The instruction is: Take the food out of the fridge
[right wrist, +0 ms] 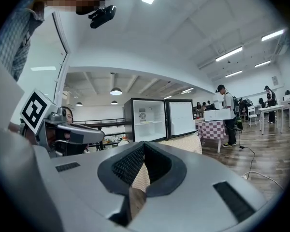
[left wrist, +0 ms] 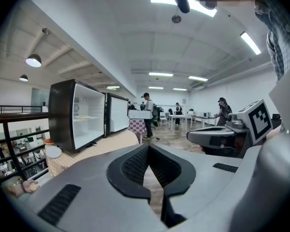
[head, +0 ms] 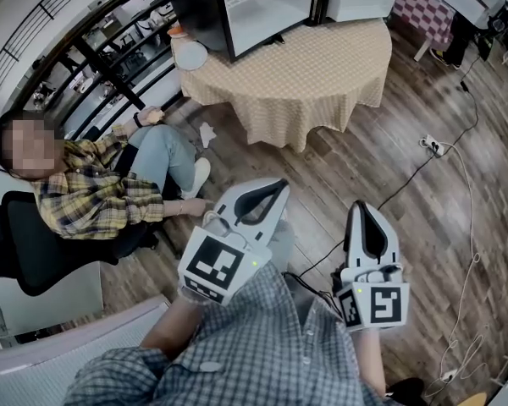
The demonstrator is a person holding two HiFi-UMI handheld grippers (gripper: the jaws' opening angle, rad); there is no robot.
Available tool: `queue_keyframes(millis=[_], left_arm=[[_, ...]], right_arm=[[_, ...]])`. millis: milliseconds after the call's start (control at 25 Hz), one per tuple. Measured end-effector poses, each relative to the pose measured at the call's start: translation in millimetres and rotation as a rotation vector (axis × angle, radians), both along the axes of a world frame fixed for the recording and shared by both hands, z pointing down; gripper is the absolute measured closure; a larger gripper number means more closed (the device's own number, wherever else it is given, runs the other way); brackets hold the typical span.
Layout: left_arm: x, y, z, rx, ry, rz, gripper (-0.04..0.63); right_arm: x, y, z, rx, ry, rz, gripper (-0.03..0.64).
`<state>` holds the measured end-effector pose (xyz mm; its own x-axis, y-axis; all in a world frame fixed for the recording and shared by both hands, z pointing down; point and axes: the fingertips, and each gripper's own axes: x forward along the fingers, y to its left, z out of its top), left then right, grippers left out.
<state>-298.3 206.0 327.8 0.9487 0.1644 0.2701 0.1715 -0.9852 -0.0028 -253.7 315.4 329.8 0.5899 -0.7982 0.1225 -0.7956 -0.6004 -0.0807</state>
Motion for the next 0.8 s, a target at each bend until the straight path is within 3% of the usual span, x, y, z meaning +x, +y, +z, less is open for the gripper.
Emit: queue_keyframes(millis=[320,800], left_arm=[[66,-23,6,-0.007,0.008,0.025,0.589],[192,-94,4,-0.016,0.007,0.048,0.589]], right_arm=[[63,-10,8,-0.023,-0.005,0.052,0.607],[185,-91,5,-0.033,-0.002,0.047,0.607]])
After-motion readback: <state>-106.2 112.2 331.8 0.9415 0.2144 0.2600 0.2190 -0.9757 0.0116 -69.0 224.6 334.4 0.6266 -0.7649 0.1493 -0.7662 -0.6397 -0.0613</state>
